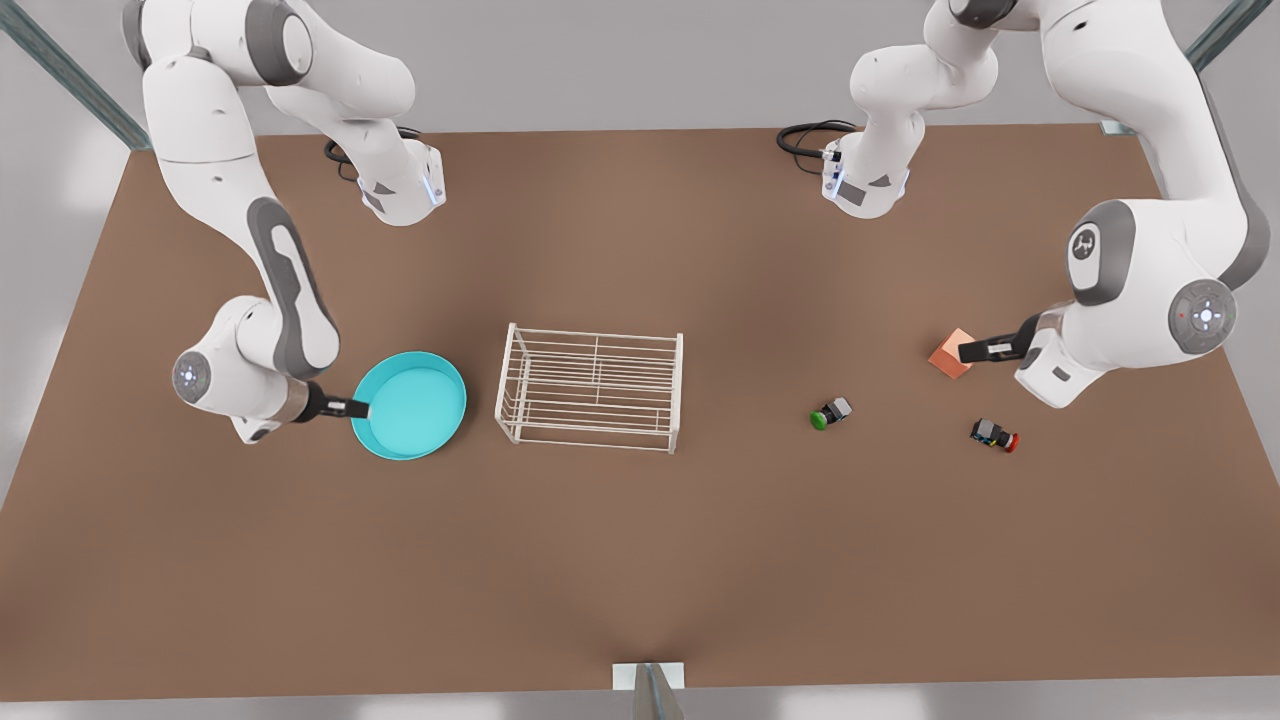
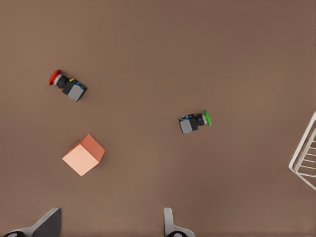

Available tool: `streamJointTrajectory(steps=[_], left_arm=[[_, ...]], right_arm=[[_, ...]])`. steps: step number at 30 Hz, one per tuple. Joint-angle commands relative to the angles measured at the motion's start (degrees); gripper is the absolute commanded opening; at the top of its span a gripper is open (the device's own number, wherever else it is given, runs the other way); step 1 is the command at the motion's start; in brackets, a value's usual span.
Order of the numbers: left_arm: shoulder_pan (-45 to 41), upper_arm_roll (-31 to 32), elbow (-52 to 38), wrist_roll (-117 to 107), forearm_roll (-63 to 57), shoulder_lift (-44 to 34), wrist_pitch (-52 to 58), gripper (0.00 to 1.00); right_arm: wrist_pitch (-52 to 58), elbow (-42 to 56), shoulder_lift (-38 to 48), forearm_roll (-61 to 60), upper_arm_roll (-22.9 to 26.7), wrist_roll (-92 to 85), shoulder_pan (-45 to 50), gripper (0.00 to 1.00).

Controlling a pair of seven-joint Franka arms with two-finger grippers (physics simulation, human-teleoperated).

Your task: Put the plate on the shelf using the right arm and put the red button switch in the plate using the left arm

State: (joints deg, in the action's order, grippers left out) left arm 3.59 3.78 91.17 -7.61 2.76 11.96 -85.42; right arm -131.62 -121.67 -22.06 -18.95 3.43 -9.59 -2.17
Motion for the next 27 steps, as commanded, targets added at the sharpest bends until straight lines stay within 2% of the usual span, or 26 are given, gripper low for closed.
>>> streamJointTrajectory(steps=[1, 6, 8, 11, 17, 19, 22, 27], left_arm=[[0.01, 0.0, -0.03, -3.73, 0.23, 0.0, 0.08, 1.0], [-0.08, 0.08, -0.03, -3.73, 0.23, 0.09, 0.08, 1.0], [-0.08, 0.08, -0.2, -3.73, 0.23, 0.17, 0.08, 1.0], [-0.08, 0.08, -0.29, -3.73, 0.06, 0.26, 0.08, 1.0], [-0.08, 0.08, -0.38, -3.73, -0.03, 0.26, -0.01, 1.0], [-0.08, 0.08, -0.29, -3.73, -0.03, 0.26, 0.08, 1.0], [-0.08, 0.08, -0.29, -3.73, -0.03, 0.26, 0.08, 1.0], [-0.08, 0.08, -0.29, -3.73, -0.03, 0.35, 0.08, 1.0]], right_arm=[[-2.15, -0.06, -1.14, -3.64, 0.0, -4.38, -0.37, 0.96], [-1.44, -0.5, -2.82, -4.87, 0.0, -6.05, -0.37, 0.85], [-0.56, -0.41, -2.82, -4.87, 0.0, -6.58, -0.37, 0.84], [-0.56, -0.5, -2.82, -4.87, 0.0, -9.74, -0.37, 0.7], [-0.74, -0.23, -4.22, -4.78, 0.0, -12.29, -2.13, 0.69], [-0.74, -0.23, -4.22, -4.87, 0.0, -12.2, -2.13, 0.67], [-0.65, -0.23, -4.14, -4.96, -0.09, -12.12, -1.87, 0.56], [-0.65, -0.23, -4.22, -6.1, -1.23, -12.2, -1.78, 0.56]])
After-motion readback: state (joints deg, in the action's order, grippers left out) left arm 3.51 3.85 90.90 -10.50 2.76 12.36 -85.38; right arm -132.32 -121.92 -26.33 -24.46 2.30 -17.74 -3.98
